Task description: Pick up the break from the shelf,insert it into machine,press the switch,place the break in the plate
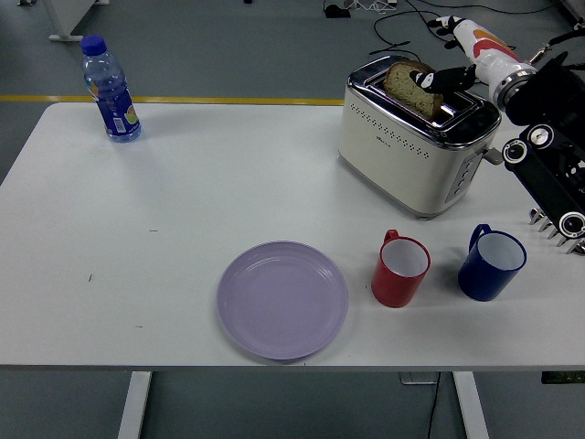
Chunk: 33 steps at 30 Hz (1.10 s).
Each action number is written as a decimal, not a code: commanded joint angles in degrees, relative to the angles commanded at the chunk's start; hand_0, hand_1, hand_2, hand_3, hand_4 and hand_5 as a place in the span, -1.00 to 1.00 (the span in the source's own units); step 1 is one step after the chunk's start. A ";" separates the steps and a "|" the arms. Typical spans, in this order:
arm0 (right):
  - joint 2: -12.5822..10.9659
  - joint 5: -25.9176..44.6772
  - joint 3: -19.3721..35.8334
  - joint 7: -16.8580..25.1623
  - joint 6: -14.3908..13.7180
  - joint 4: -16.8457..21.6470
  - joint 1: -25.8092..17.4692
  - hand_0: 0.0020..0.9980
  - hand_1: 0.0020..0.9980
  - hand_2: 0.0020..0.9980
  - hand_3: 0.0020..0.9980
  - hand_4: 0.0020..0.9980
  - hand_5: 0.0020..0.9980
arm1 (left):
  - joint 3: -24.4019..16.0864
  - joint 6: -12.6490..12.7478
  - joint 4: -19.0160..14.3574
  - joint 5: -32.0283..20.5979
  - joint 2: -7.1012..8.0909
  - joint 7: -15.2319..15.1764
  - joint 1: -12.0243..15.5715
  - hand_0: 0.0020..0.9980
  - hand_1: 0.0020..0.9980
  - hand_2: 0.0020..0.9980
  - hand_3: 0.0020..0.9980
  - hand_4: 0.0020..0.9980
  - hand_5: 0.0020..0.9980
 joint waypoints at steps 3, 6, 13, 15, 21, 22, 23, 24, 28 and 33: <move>1.94 -0.54 -1.92 0.47 0.78 -3.85 2.35 0.70 0.55 0.67 0.77 0.51 -0.45 | 0.26 0.06 0.00 -0.05 0.03 0.07 0.09 0.36 0.22 0.32 0.37 -0.16 1.00; 3.88 -1.86 -3.85 0.67 1.81 -8.39 4.75 0.63 0.48 0.56 0.71 0.50 -0.47 | 0.59 0.09 0.00 -0.08 0.11 0.15 0.17 0.36 0.22 0.32 0.36 -0.16 1.00; 7.68 -3.49 -6.16 0.11 3.29 -17.09 8.83 0.61 0.46 0.54 0.69 0.50 -0.48 | 1.36 0.25 0.00 -0.53 0.28 0.08 0.20 0.37 0.21 0.32 0.36 -0.16 1.00; 8.85 -4.44 -7.06 0.10 3.31 -19.61 10.26 0.61 0.46 0.54 0.69 0.50 -0.48 | 1.55 0.28 0.00 -0.67 0.34 0.05 0.12 0.37 0.21 0.32 0.36 -0.16 1.00; 12.14 -8.19 -7.63 0.26 3.46 -28.96 14.19 0.54 0.42 0.48 0.64 0.50 -0.48 | 2.05 0.34 0.00 -0.55 0.50 -0.08 -0.33 0.37 0.22 0.32 0.36 -0.16 1.00; 12.26 -8.26 -7.62 0.23 3.48 -29.42 14.36 0.39 0.30 0.35 0.58 0.49 -0.49 | 2.09 0.37 0.00 -0.60 0.51 -0.11 -0.36 0.37 0.21 0.32 0.36 -0.15 1.00; 12.40 -8.43 -7.70 0.21 3.55 -29.86 14.58 0.39 0.30 0.35 0.58 0.49 -0.49 | 2.09 0.42 0.00 -0.62 0.52 -0.15 -0.42 0.37 0.21 0.32 0.36 -0.15 1.00; 12.48 -8.48 -7.82 0.20 3.60 -30.07 14.70 0.39 0.30 0.35 0.58 0.49 -0.49 | 2.09 0.44 0.00 -0.63 0.52 -0.17 -0.46 0.37 0.21 0.32 0.36 -0.15 1.00; 12.94 -8.63 -9.09 0.01 3.89 -31.30 15.33 0.19 0.19 0.22 0.50 0.48 -0.50 | 2.06 0.53 0.00 -0.59 0.56 -0.21 -0.67 0.37 0.21 0.32 0.36 -0.15 1.00; 12.94 -8.37 -10.40 -0.11 4.03 -32.45 15.85 0.19 0.19 0.22 0.50 0.48 -0.50 | 1.92 0.60 0.00 -0.50 0.59 -0.20 -0.75 0.37 0.21 0.32 0.36 -0.15 1.00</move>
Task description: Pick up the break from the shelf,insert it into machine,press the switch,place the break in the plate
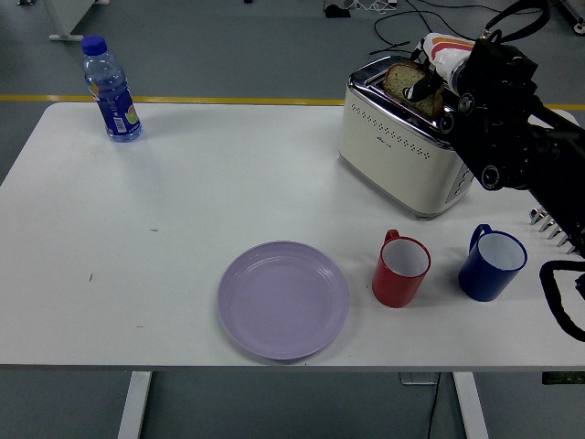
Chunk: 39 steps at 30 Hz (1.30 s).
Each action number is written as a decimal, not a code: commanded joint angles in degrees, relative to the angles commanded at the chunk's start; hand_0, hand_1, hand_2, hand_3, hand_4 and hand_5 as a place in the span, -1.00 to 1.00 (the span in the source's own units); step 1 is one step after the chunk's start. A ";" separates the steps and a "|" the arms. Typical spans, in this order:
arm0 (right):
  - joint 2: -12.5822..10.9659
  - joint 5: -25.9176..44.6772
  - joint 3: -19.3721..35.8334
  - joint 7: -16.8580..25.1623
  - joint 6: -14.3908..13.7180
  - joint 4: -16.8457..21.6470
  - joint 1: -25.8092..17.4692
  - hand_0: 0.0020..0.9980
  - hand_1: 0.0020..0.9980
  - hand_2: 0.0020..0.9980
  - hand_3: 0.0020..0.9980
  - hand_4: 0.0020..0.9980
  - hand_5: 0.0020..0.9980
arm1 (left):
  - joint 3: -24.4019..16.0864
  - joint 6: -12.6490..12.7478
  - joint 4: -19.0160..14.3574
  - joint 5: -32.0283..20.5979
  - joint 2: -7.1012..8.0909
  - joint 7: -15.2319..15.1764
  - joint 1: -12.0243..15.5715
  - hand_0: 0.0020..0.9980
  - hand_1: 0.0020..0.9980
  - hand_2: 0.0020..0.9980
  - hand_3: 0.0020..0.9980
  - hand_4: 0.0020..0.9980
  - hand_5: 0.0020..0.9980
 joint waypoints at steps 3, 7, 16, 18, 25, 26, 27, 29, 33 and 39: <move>0.00 -0.39 -1.03 -0.08 0.03 -0.70 0.44 -0.02 0.02 0.08 0.37 0.47 -0.50 | -0.12 0.02 0.00 0.19 0.00 0.06 -0.03 0.37 0.21 0.31 0.36 -0.14 1.00; 0.00 -1.07 -1.88 -0.13 -0.18 -1.02 0.80 -0.20 -0.12 -0.04 0.23 0.45 -0.51 | -0.08 0.07 0.00 0.13 0.03 0.03 -0.06 0.37 0.20 0.31 0.36 -0.14 1.00; 0.00 -0.87 -3.52 0.37 -1.06 -3.22 1.60 -0.26 -0.19 -0.11 0.17 0.45 -0.51 | -0.36 0.21 0.00 0.56 0.03 0.12 -0.21 0.37 0.19 0.31 0.36 -0.14 1.00; 0.00 -0.57 -3.99 0.40 -1.06 -3.48 1.63 -0.26 -0.19 -0.11 0.17 0.45 -0.51 | -0.45 0.25 0.00 0.63 0.03 0.13 -0.22 0.37 0.19 0.31 0.36 -0.14 1.00; 0.00 1.18 -5.41 1.01 -2.18 -3.53 1.38 -0.37 -0.30 -0.16 0.05 0.36 -0.61 | -0.50 0.42 0.00 0.65 0.06 0.08 -0.28 0.37 0.18 0.29 0.35 -0.13 1.00; 0.00 1.23 -5.58 1.17 -2.34 -3.43 1.34 -0.37 -0.30 -0.16 0.05 0.36 -0.61 | -0.49 0.44 0.00 0.62 0.07 0.07 -0.28 0.37 0.18 0.29 0.35 -0.13 1.00; 0.00 1.10 -5.73 1.37 -2.84 -3.27 1.29 -0.37 -0.30 -0.16 0.05 0.36 -0.61 | -0.50 0.47 0.00 0.62 0.08 0.07 -0.27 0.37 0.18 0.29 0.35 -0.13 1.00; 0.00 0.82 -5.84 1.74 -3.35 -3.04 1.26 -0.37 -0.30 -0.16 0.05 0.36 -0.61 | -0.58 0.50 0.00 0.69 0.08 0.09 -0.28 0.37 0.18 0.29 0.35 -0.13 1.00; 0.00 0.36 -6.11 2.32 -3.77 -2.48 1.30 -0.57 -0.41 -0.22 -0.04 0.16 -0.86 | -0.57 0.52 0.00 0.72 0.10 0.13 -0.29 0.37 0.17 0.29 0.35 -0.13 1.00; 0.00 0.28 -6.59 2.91 -4.92 -1.00 1.35 -0.69 -0.49 -0.29 -0.08 0.07 -0.97 | -0.78 0.50 0.00 0.96 0.13 0.25 -0.21 0.37 0.17 0.29 0.35 -0.13 1.00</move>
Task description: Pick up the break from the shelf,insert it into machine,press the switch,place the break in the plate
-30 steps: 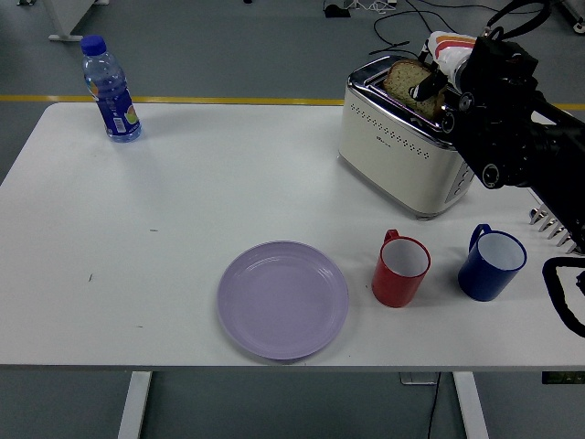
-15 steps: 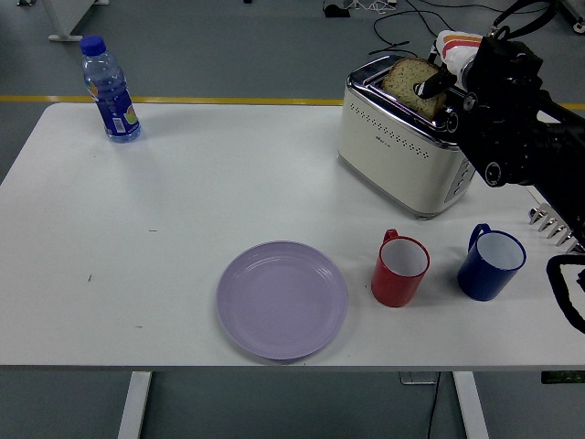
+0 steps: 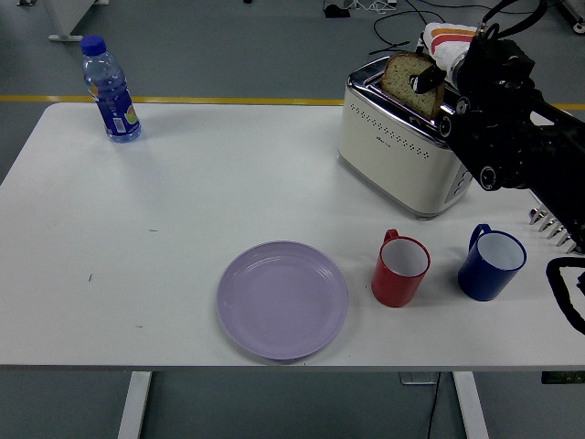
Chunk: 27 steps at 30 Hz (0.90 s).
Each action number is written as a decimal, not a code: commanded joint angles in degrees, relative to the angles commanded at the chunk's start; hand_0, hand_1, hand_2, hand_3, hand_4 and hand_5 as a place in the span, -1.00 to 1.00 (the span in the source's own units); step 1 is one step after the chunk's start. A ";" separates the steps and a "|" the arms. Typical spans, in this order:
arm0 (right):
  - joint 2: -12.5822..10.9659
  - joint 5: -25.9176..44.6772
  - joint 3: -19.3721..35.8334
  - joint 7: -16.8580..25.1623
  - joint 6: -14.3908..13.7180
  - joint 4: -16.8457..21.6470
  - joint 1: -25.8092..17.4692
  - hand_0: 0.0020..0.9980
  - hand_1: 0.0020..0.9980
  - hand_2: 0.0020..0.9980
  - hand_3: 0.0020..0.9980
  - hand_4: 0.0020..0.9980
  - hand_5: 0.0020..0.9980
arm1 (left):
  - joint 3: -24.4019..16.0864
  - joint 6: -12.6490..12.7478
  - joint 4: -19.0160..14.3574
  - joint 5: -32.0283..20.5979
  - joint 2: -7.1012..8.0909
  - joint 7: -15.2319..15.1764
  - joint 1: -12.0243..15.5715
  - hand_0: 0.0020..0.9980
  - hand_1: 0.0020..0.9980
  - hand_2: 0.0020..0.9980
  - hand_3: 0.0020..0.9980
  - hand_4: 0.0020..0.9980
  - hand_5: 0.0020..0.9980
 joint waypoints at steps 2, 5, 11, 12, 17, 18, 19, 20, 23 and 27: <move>0.00 0.06 -0.06 0.02 -0.22 0.27 0.00 -0.69 -0.49 -0.29 -0.08 0.07 -0.97 | -0.03 0.00 0.00 0.04 0.00 0.01 0.04 0.37 0.17 0.29 0.35 -0.13 1.00; 0.00 -0.16 -0.11 0.08 -0.96 1.27 -0.07 -0.71 -0.51 -0.32 -0.09 0.00 -1.00 | -0.16 -0.01 0.00 0.22 0.01 0.07 0.20 0.38 0.17 0.29 0.35 -0.13 1.00; 0.00 -0.67 0.99 -0.01 -2.11 3.71 -0.37 -0.72 -0.55 -0.33 -0.10 -0.04 -1.00 | -0.51 -0.03 0.00 0.61 0.02 0.17 0.50 0.37 0.16 0.28 0.35 -0.13 1.00; 0.00 -0.78 1.40 -0.02 -2.35 4.45 -0.47 -0.72 -0.55 -0.33 -0.10 -0.04 -1.00 | -0.60 -0.04 0.00 0.70 0.02 0.20 0.58 0.37 0.16 0.28 0.35 -0.13 1.00; -0.03 -1.02 3.31 -0.06 -3.42 8.44 -0.92 -0.71 -0.57 -0.34 -0.12 -0.09 -1.00 | -1.12 -0.11 0.00 1.27 0.02 0.36 0.89 0.38 0.16 0.28 0.35 -0.13 1.00; -0.76 -0.96 4.02 -0.07 -4.02 9.75 -1.04 -0.71 -0.57 -0.34 -0.12 -0.09 -1.00 | -1.21 -0.16 0.00 1.45 0.06 0.42 0.95 0.38 0.16 0.28 0.35 -0.13 1.00; -1.20 -0.92 4.43 -0.09 -4.32 10.61 -1.11 -0.71 -0.57 -0.34 -0.12 -0.09 -1.00 | -1.35 -0.19 0.00 1.64 0.07 0.47 0.99 0.38 0.16 0.28 0.35 -0.13 1.00; -1.84 -0.85 5.02 -0.12 -4.67 11.73 -1.22 -0.71 -0.57 -0.34 -0.12 -0.09 -1.00 | -1.77 -0.22 0.00 2.11 0.07 0.59 1.05 0.38 0.16 0.28 0.35 -0.13 1.00; -3.72 -0.47 6.48 -0.20 -5.81 14.87 -1.68 -0.72 -0.58 -0.35 -0.13 -0.11 -1.00 | -2.36 -0.28 0.00 2.81 0.04 0.77 1.18 0.37 0.16 0.28 0.35 -0.13 1.00; -5.90 -0.28 8.64 -0.58 -7.11 18.76 -2.46 -0.72 -0.58 -0.35 -0.13 -0.11 -1.00 | -2.78 -0.25 0.00 3.13 -0.05 0.87 1.36 0.37 0.16 0.28 0.35 -0.13 1.00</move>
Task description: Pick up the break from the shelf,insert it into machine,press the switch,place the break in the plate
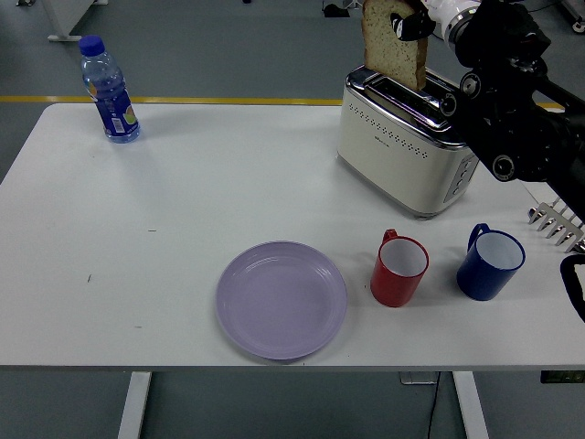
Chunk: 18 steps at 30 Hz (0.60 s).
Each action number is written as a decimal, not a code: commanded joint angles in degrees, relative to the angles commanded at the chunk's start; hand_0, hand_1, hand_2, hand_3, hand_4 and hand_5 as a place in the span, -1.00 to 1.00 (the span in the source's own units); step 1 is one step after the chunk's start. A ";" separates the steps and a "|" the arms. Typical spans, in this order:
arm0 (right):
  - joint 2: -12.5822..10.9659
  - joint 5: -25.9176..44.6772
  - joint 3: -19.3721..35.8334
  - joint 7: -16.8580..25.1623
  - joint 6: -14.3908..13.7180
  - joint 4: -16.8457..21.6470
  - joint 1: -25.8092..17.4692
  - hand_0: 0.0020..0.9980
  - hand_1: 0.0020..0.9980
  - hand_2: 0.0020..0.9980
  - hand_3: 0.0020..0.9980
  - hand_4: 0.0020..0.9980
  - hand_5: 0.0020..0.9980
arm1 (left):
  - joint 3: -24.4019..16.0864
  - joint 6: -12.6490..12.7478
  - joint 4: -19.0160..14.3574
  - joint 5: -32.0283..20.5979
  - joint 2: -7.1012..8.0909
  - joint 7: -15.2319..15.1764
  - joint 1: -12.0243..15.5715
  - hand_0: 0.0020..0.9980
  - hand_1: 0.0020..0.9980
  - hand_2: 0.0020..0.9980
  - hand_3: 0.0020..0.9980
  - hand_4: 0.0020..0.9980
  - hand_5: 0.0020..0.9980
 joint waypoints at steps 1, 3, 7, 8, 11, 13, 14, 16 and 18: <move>-0.13 0.02 0.15 -0.03 -0.07 0.27 -0.05 -0.72 -0.58 -0.35 -0.13 -0.11 -1.00 | -0.02 0.00 0.00 0.01 -0.01 0.00 0.01 0.37 0.16 0.28 0.35 -0.13 1.00; -0.89 0.45 1.02 -0.18 -0.64 1.81 -0.43 -0.72 -0.59 -0.36 -0.15 -0.10 -1.00 | -0.07 0.00 0.00 0.05 -0.03 0.01 0.05 0.37 0.17 0.28 0.35 -0.14 1.00; -3.44 3.38 3.25 -1.26 -2.67 6.71 -1.88 -0.72 -0.59 -0.36 -0.15 -0.10 -1.00 | -0.03 0.01 0.00 -0.19 -0.10 -0.08 0.07 0.37 0.17 0.28 0.35 -0.14 1.00; -3.85 4.24 3.54 -1.48 -2.92 7.81 -2.11 -0.72 -0.60 -0.36 -0.16 -0.07 -1.00 | 0.00 0.01 0.00 -0.25 -0.11 -0.09 0.05 0.37 0.17 0.28 0.35 -0.14 1.00; -6.21 8.23 5.04 -2.77 -3.77 12.30 -3.64 -0.72 -0.60 -0.36 -0.16 -0.07 -1.00 | 0.17 0.02 0.00 -0.62 -0.14 -0.19 -0.02 0.37 0.17 0.28 0.35 -0.14 1.00; -6.82 9.58 5.40 -3.03 -3.94 14.02 -4.05 -0.72 -0.60 -0.36 -0.16 -0.07 -1.00 | 0.16 0.02 0.00 -0.65 -0.15 -0.20 -0.04 0.37 0.17 0.28 0.35 -0.14 1.00; -7.81 10.66 5.89 -3.32 -4.15 15.92 -4.61 -0.74 -0.61 -0.37 -0.17 -0.07 -1.00 | 0.11 0.02 0.00 -0.62 -0.18 -0.21 -0.08 0.37 0.17 0.28 0.35 -0.14 1.00; -9.34 12.10 6.85 -3.91 -4.28 18.91 -5.56 -0.74 -0.61 -0.37 -0.17 -0.07 -1.00 | 0.21 0.00 0.00 -0.77 -0.18 -0.24 -0.14 0.37 0.17 0.28 0.35 -0.14 1.00; -11.55 13.66 8.56 -4.83 -4.45 23.01 -7.19 -0.74 -0.61 -0.37 -0.17 -0.07 -1.00 | 0.23 0.00 0.00 -0.90 -0.22 -0.27 -0.19 0.37 0.17 0.28 0.35 -0.14 1.00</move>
